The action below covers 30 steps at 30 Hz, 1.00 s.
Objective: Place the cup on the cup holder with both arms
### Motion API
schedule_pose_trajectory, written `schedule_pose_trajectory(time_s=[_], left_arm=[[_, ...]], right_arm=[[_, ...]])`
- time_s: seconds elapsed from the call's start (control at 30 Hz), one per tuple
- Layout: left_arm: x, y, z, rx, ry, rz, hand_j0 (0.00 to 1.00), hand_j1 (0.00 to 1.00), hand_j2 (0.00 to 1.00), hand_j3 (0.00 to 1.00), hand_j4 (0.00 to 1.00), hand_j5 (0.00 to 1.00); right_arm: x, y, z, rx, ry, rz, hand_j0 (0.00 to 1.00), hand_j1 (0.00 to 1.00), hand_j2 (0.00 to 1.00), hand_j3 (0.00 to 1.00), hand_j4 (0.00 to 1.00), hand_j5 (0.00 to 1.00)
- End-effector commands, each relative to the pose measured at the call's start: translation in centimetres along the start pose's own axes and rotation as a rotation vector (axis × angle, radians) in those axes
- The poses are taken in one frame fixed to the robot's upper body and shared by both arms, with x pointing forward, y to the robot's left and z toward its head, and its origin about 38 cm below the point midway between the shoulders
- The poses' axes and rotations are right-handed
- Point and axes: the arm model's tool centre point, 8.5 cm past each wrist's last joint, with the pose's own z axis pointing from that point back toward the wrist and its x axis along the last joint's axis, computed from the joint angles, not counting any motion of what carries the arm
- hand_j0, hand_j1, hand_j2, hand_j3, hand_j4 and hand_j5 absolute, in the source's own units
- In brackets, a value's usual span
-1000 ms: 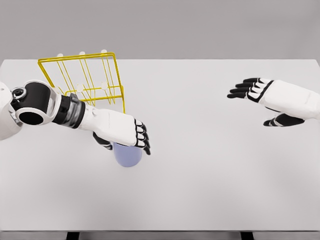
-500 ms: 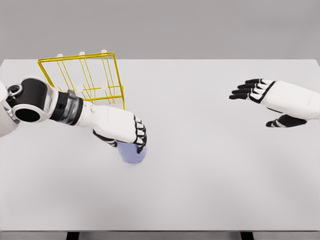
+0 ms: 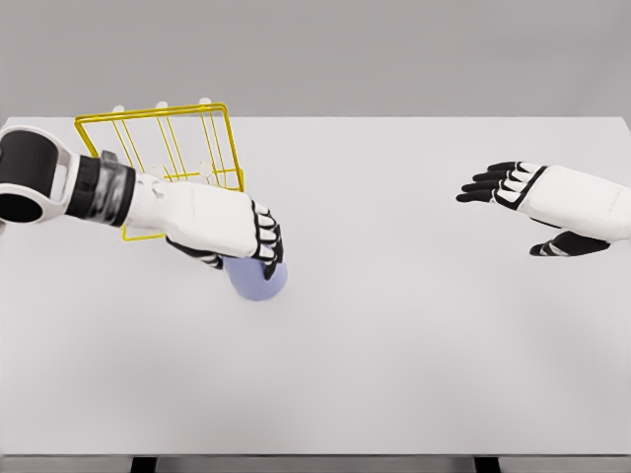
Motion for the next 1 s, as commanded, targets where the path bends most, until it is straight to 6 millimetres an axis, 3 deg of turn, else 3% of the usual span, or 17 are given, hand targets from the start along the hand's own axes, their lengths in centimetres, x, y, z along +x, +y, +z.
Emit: schedule_pose_trajectory(time_s=[0.0,0.97], left_arm=[[0.0,0.3,0.7,0.016,0.009,0.008,0.54,0.54,0.54,0.54,0.54,0.54],[-0.9,4.5,7.7,0.191,0.102,0.019,0.54,0.54,0.54,0.54,0.54,0.54]], right_arm=[[0.0,-0.1,0.0,-0.003,0.0,-0.005,1.0,1.0,1.0,1.0,1.0,1.0],[-0.1,0.0,0.4,0.011,0.007,-0.003,1.0,1.0,1.0,1.0,1.0,1.0]])
